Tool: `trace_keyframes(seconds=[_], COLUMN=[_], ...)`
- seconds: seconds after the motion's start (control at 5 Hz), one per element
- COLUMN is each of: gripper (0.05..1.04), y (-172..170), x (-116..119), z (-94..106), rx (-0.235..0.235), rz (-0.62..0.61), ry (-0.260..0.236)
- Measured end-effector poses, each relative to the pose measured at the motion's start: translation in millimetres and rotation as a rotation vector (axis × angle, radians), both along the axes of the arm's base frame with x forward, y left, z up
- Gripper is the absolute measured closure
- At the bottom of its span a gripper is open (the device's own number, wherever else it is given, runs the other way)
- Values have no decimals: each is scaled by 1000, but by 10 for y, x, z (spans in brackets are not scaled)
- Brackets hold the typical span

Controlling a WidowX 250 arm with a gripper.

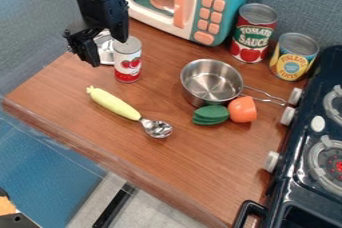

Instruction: MOVE THE TOMATO PASTE TO THE RIGHT SIDE OF THE YELLOW SPOON

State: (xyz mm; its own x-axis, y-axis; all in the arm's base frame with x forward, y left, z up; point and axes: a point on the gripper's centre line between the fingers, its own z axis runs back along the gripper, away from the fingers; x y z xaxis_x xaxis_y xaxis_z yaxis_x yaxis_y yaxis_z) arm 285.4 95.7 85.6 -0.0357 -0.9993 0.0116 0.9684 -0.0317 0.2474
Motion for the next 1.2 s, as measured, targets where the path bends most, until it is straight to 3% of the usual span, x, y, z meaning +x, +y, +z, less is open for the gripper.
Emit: trace_keyframes(seconds=[0.4,0.8,1.0,1.2], gripper=[84,83,83,83], y=[60,56,95,171], x=[75,359,555,661], z=[-91,10,-59,-150], rx=[-37,16,39,43], rz=[49,97,122,158], ry=[40,-77,-63,-16])
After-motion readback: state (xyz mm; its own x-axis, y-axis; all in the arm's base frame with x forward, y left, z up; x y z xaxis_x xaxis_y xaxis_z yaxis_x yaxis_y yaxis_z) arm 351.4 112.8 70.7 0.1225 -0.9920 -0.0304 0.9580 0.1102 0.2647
